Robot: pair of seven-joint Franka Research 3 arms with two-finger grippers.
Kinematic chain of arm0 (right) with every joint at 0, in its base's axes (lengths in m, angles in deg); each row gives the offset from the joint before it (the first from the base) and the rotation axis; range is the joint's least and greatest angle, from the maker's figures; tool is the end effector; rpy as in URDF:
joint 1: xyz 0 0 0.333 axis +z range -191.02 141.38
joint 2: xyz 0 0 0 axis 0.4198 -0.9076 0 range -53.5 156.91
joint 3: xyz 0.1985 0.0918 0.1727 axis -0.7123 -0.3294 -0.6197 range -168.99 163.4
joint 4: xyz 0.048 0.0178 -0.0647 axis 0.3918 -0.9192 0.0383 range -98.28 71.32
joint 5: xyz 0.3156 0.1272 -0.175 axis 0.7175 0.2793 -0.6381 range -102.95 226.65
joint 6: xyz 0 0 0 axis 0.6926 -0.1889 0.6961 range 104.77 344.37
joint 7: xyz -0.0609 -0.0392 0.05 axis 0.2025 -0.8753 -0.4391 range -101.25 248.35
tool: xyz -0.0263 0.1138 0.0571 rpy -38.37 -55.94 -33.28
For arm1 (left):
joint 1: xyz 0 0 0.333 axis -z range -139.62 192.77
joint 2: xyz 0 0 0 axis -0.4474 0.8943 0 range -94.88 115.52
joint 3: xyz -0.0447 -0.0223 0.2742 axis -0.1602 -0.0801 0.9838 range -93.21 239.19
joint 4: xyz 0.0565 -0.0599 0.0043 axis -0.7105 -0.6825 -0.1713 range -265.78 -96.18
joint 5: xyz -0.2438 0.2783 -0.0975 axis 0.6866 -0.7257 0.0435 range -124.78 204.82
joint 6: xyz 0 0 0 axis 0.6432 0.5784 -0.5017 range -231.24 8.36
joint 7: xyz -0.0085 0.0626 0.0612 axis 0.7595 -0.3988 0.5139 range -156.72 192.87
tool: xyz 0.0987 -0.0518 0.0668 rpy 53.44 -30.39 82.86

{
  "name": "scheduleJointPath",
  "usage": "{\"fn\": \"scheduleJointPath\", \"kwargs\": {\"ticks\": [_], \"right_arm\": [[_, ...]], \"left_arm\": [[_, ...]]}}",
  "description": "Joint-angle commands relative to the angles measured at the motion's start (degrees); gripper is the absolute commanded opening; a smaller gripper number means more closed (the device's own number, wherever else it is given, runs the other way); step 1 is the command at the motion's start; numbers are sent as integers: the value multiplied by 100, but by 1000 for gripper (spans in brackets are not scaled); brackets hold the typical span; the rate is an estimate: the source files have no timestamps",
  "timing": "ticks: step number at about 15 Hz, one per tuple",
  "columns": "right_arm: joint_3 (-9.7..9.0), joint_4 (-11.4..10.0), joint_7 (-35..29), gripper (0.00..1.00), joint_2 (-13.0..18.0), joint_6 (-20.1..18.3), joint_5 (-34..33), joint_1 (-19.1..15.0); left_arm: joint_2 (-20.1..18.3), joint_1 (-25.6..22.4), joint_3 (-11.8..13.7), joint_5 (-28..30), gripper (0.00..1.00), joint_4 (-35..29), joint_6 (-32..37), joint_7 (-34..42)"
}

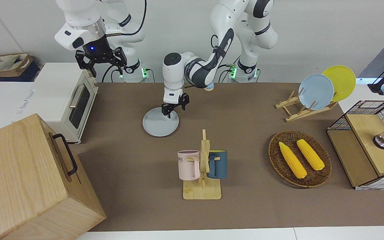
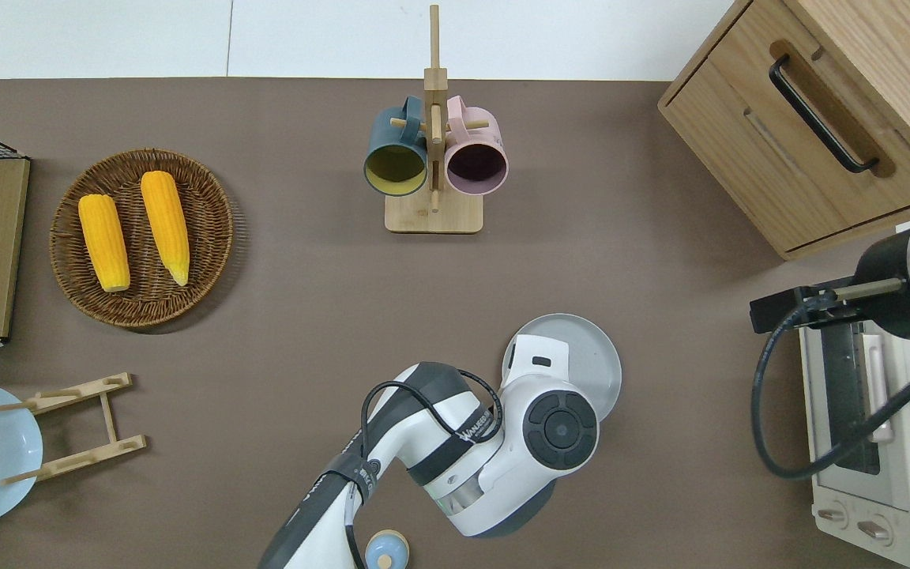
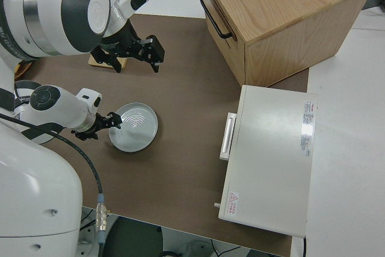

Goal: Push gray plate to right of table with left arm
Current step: 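Lift the left gripper off the plate and withdraw it upward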

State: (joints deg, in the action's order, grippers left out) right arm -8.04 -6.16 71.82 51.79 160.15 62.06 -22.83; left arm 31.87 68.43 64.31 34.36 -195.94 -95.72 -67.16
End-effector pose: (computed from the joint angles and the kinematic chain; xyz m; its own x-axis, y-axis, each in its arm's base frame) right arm 0.5209 0.0666 0.5971 0.9935 0.0964 -0.0612 0.0964 -0.9953 -0.0014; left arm 0.3970 -0.4703 0.2713 0.8493 0.5273 0.0248 0.5268 -0.8496 0.0251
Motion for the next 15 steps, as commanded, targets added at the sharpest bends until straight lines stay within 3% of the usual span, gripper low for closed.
{"fn": "scheduleJointPath", "kwargs": {"ticks": [1, 5, 11, 15], "right_arm": [[-30, 7, 6, 983, 35, -69, 58, -67], [-30, 7, 15, 983, 35, -69, 58, -67], [-30, 7, 15, 983, 35, -69, 49, -67], [-30, -2, 15, 983, 35, -69, 58, -67]], "left_arm": [[-36, -54, 68, -102, 977, 247, 464, 393], [-54, -361, 68, -85, 983, 949, 1579, 1349], [-142, -1572, 42, 12, 983, 2180, 3100, 3141], [-405, -2487, 60, 118, 985, 2542, 3734, 4749]]}}
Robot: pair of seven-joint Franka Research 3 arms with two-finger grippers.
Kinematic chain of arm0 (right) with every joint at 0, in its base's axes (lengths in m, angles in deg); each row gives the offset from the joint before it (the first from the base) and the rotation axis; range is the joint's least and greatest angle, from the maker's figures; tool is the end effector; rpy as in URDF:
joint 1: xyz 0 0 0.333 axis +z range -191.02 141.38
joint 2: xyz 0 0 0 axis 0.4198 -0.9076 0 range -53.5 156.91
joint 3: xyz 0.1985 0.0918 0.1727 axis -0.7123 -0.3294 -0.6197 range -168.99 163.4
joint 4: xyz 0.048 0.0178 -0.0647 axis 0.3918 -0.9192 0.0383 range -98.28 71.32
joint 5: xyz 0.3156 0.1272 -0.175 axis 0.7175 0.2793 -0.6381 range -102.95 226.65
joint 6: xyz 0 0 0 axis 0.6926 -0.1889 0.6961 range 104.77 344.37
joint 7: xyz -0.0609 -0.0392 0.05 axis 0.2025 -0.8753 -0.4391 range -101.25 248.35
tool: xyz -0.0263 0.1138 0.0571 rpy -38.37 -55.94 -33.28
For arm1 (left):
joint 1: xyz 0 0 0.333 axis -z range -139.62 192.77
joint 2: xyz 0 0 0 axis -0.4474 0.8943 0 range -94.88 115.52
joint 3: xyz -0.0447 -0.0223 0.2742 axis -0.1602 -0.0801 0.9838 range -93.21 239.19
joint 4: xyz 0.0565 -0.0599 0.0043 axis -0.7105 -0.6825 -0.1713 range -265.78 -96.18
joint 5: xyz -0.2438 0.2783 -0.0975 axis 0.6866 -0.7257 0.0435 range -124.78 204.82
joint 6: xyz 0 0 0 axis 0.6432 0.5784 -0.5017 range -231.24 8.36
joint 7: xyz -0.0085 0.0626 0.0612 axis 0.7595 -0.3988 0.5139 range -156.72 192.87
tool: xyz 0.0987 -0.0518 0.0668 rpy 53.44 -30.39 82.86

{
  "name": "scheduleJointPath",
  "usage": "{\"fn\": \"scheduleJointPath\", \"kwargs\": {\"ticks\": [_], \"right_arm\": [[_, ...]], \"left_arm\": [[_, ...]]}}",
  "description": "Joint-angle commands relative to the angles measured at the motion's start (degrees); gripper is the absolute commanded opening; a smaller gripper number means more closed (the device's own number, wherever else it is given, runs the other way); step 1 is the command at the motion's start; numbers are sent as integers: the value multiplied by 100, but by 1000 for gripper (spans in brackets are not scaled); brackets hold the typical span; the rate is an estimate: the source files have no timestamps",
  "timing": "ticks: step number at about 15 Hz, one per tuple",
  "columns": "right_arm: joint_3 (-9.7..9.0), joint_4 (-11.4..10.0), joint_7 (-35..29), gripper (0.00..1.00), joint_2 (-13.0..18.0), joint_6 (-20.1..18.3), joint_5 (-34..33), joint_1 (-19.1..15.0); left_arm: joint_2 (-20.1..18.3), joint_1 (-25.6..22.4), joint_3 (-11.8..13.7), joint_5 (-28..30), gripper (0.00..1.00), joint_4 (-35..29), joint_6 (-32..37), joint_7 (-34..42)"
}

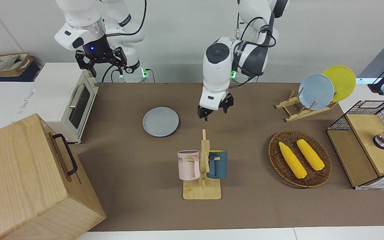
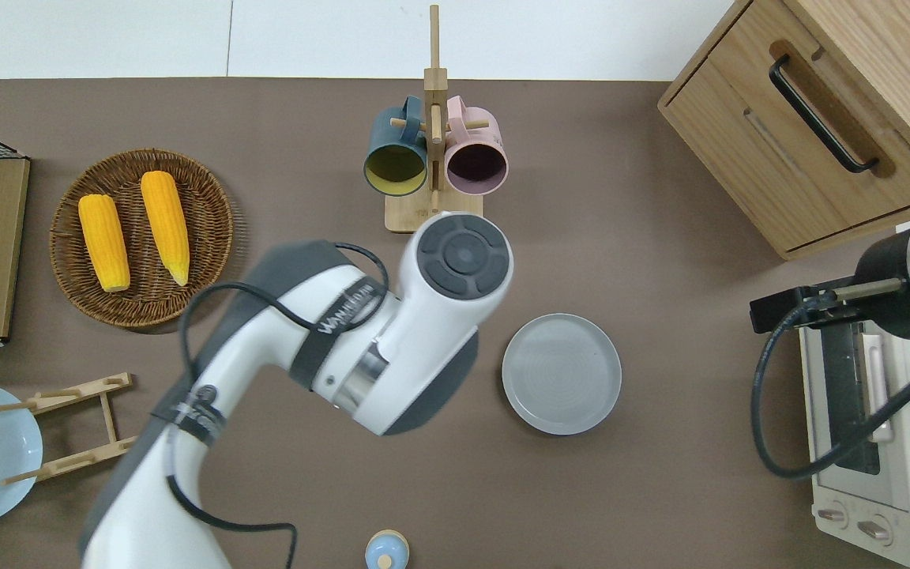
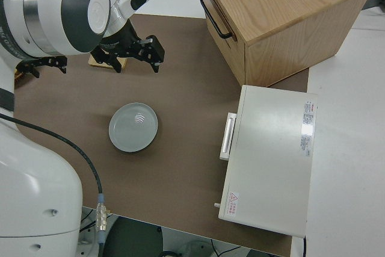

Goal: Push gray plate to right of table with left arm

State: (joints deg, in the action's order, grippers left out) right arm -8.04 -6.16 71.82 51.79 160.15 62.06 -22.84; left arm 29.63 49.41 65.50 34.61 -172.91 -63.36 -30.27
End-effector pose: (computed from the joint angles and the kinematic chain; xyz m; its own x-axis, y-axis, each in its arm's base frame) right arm 0.5209 0.0665 0.5971 0.9935 0.0962 -0.0612 0.0963 -0.9954 -0.0014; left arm 0.5510 -0.2991 0.4303 0.9534 0.3004 -0.0290 0.2959 -0.9493 -0.1063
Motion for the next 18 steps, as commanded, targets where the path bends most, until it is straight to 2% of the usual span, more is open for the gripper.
{"fn": "scheduleJointPath", "kwargs": {"ticks": [1, 3, 7, 9, 12, 16, 18], "right_arm": [[-30, 7, 15, 983, 35, -69, 58, -67], [-30, -2, 14, 983, 35, -69, 58, -67], [-30, -2, 6, 983, 35, -60, 58, -67], [-30, 7, 15, 983, 35, -69, 58, -67], [-30, 7, 15, 983, 35, -69, 58, -67], [-30, 7, 15, 983, 35, -69, 58, -67], [-30, 7, 15, 983, 35, -69, 49, -67]], "left_arm": [[-286, -805, -50, 102, 985, 230, 568, 1438], [-410, -1253, -59, 136, 985, 239, 638, 2046], [-813, -1816, -59, 260, 987, 178, 867, 2741], [-885, -2098, -59, 260, 989, 177, 1060, 3189], [-1157, -2283, -50, 364, 991, -41, 1140, 3384], [-1508, -2283, 64, 638, 991, -524, 991, 3577], [-1675, -2187, 282, 707, 991, -832, 816, 3770]]}}
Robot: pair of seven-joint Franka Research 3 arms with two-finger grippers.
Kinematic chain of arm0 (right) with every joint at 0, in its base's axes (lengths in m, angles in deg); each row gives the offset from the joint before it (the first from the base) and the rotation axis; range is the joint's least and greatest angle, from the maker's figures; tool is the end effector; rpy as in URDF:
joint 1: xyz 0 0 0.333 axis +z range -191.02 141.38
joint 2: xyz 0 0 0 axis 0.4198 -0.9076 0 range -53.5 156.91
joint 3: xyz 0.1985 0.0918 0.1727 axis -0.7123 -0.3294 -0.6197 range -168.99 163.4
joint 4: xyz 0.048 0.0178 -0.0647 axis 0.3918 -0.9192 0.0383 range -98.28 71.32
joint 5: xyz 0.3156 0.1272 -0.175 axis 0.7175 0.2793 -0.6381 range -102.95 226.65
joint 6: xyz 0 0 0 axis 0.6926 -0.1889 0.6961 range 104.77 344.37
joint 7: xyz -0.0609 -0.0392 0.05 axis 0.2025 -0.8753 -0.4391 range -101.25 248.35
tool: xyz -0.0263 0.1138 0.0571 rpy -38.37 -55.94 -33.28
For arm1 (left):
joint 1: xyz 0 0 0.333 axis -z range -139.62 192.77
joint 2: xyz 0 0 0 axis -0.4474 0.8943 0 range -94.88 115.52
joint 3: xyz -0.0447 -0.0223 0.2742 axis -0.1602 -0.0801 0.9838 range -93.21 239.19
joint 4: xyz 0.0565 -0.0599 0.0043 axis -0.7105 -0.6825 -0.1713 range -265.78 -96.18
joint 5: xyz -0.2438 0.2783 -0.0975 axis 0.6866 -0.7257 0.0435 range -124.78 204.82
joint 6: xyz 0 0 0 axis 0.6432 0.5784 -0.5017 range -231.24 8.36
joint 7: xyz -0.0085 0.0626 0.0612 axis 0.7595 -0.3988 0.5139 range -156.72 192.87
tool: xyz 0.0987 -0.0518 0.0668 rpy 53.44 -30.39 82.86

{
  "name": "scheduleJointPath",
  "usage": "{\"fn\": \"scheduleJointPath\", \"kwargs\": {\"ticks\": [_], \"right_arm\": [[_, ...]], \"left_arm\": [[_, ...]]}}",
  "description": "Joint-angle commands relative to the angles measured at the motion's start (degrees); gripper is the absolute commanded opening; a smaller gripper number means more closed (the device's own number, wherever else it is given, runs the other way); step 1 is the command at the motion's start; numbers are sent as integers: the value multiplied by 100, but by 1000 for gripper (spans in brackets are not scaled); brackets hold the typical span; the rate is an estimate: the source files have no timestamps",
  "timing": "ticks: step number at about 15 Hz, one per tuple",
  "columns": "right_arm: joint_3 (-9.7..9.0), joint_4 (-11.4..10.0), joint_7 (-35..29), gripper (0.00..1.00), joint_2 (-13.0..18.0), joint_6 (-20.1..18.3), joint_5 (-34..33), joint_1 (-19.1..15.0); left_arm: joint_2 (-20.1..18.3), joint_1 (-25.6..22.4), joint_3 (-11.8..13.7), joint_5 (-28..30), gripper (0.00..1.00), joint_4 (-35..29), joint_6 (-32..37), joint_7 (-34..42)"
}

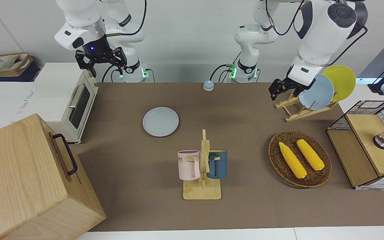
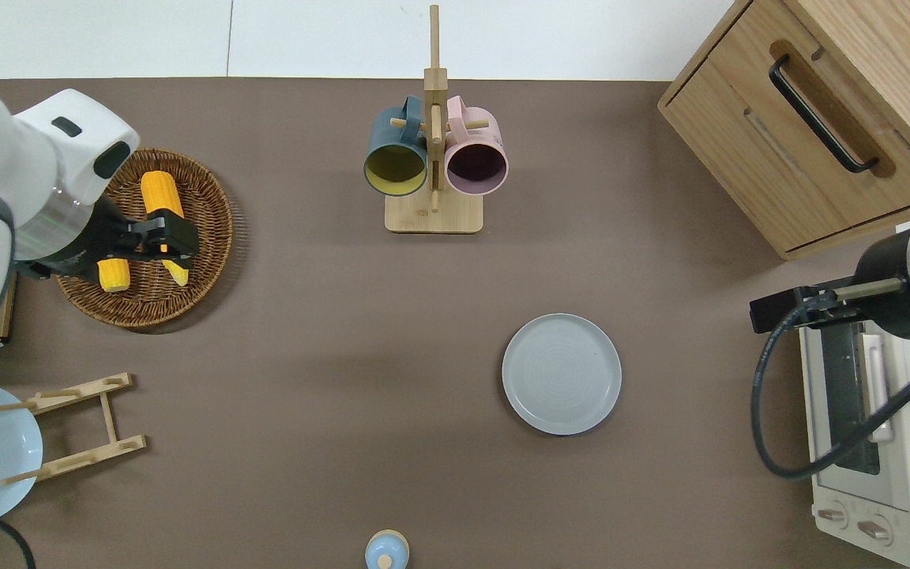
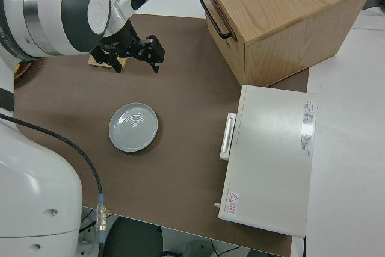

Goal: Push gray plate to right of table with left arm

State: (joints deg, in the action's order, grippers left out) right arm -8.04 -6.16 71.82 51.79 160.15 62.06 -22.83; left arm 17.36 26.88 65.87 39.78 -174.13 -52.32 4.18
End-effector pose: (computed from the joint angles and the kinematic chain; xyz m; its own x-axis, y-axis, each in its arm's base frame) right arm 0.5209 0.0666 0.5971 0.9935 0.0964 -0.0612 0.0964 -0.9953 -0.0014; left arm 0.5618 -0.0689 0.5333 0.9885 0.1131 -0.1000 0.1123 -0.9936 -0.0134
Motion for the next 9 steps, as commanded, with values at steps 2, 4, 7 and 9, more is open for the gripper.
{"fn": "scheduleJointPath", "kwargs": {"ticks": [2, 4, 7, 9], "right_arm": [[-30, 7, 15, 983, 35, -60, 58, -67], [-30, 7, 15, 983, 35, -69, 58, -67], [-30, -2, 6, 983, 35, -69, 58, -67], [-30, -2, 15, 983, 35, -69, 58, -67]], "left_arm": [[-676, 303, 640, 557, 993, -1096, -508, 545], [-765, 392, 738, 586, 997, -1282, -588, 563], [-757, 392, 747, 568, 1000, -1221, -579, 563], [-756, 383, 747, 533, 1000, -1160, -571, 685]]}}
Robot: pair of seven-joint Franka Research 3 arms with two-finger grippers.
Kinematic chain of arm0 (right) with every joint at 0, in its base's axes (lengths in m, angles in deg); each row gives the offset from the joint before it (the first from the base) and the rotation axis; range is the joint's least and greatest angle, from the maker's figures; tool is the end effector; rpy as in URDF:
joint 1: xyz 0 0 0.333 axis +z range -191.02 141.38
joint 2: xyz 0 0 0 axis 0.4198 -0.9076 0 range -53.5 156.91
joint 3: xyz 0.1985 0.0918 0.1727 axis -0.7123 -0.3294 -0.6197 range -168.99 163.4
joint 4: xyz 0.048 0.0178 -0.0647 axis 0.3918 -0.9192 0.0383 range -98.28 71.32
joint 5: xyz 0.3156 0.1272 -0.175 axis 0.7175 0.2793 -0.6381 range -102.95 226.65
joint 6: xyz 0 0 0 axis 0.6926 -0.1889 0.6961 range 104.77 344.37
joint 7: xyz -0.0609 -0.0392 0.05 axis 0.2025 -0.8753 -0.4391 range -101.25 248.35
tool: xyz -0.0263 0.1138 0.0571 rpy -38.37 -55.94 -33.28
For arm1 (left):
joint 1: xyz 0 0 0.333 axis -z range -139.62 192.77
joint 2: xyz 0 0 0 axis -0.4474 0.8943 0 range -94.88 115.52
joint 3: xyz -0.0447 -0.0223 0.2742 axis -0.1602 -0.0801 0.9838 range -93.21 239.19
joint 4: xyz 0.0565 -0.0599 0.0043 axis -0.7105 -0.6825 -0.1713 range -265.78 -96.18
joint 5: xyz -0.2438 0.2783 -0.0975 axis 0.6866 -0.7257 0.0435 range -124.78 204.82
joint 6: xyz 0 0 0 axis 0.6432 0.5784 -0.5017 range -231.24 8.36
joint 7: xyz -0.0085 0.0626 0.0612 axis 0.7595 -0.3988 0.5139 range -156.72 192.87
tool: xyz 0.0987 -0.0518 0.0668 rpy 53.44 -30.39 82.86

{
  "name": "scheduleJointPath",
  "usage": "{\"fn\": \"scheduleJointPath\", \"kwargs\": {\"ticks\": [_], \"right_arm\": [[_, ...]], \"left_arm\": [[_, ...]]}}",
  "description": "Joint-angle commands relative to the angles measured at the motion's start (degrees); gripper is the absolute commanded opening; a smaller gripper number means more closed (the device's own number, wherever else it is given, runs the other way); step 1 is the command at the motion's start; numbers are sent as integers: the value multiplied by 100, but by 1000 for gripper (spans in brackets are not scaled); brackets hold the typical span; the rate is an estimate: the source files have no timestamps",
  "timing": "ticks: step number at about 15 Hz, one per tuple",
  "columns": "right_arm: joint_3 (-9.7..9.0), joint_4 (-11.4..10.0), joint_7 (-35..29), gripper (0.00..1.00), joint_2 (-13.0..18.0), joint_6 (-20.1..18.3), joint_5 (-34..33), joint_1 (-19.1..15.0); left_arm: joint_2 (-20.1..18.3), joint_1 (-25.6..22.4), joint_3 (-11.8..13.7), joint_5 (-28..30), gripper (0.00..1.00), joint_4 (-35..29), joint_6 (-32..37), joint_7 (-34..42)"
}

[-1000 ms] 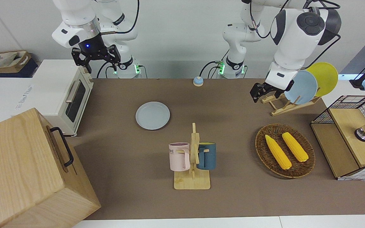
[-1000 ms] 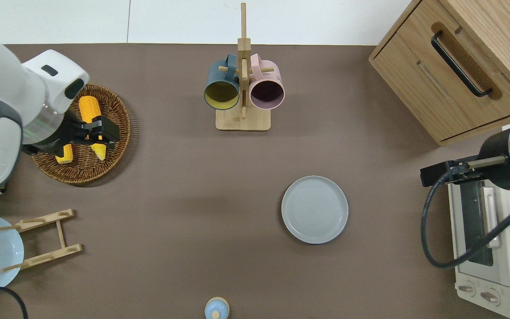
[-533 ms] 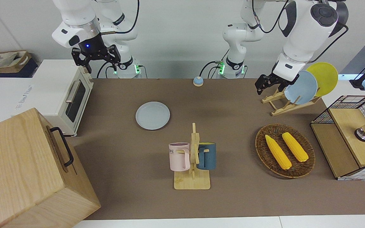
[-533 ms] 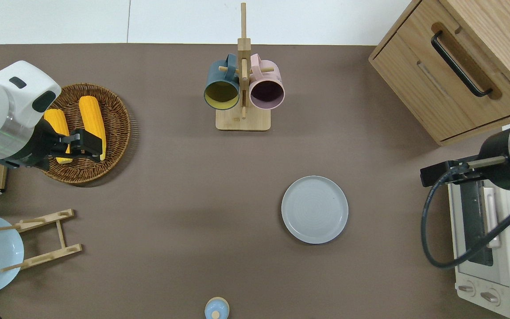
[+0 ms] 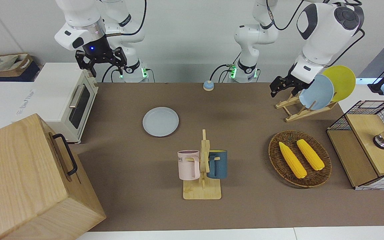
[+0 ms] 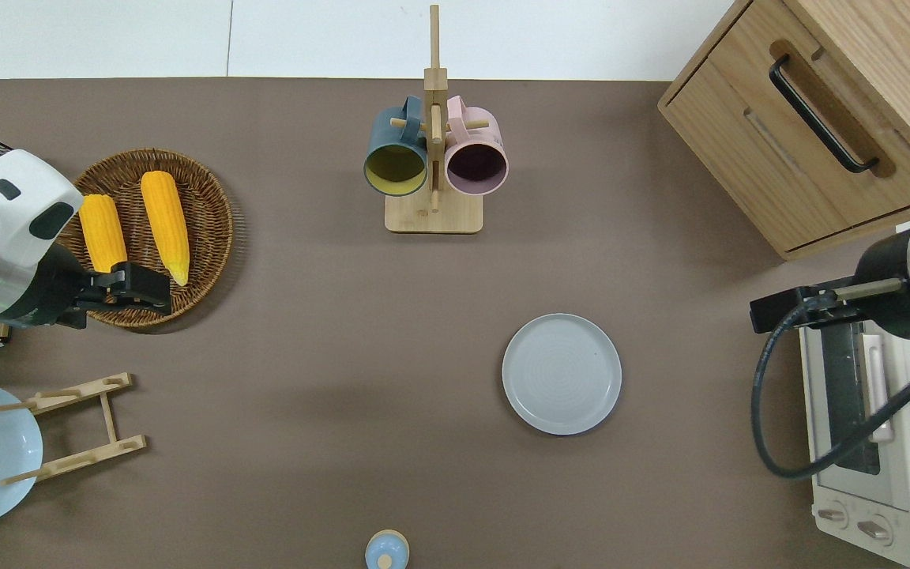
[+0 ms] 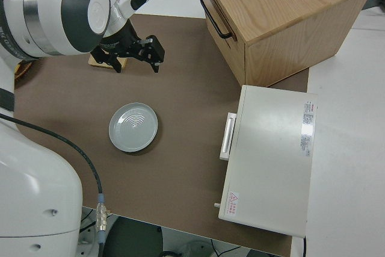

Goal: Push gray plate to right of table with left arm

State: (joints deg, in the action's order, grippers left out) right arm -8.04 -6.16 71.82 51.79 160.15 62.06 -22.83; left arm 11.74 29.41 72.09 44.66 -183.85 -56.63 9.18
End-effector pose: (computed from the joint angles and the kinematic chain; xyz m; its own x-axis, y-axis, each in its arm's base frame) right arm 0.5209 0.0666 0.5971 0.9935 0.0964 -0.0612 0.0964 -0.9953 -0.0014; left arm 0.5424 -0.0457 0.5165 0.9900 0.0901 -0.1089 0.0975 -0.9931 0.0648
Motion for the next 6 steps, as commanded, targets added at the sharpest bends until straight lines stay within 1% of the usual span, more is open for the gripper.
{"fn": "scheduleJointPath", "kwargs": {"ticks": [1, 2, 6], "right_arm": [[-30, -2, 15, 983, 35, -60, 58, -67], [-30, 7, 15, 983, 35, -60, 58, -67], [-30, 7, 6, 983, 35, -69, 58, -67]], "left_arm": [[-186, 138, 125, -15, 1000, -162, -139, 274], [-177, 138, 117, -103, 1000, -135, -130, 274], [-168, 129, 116, -121, 1000, -135, -69, 283]]}}
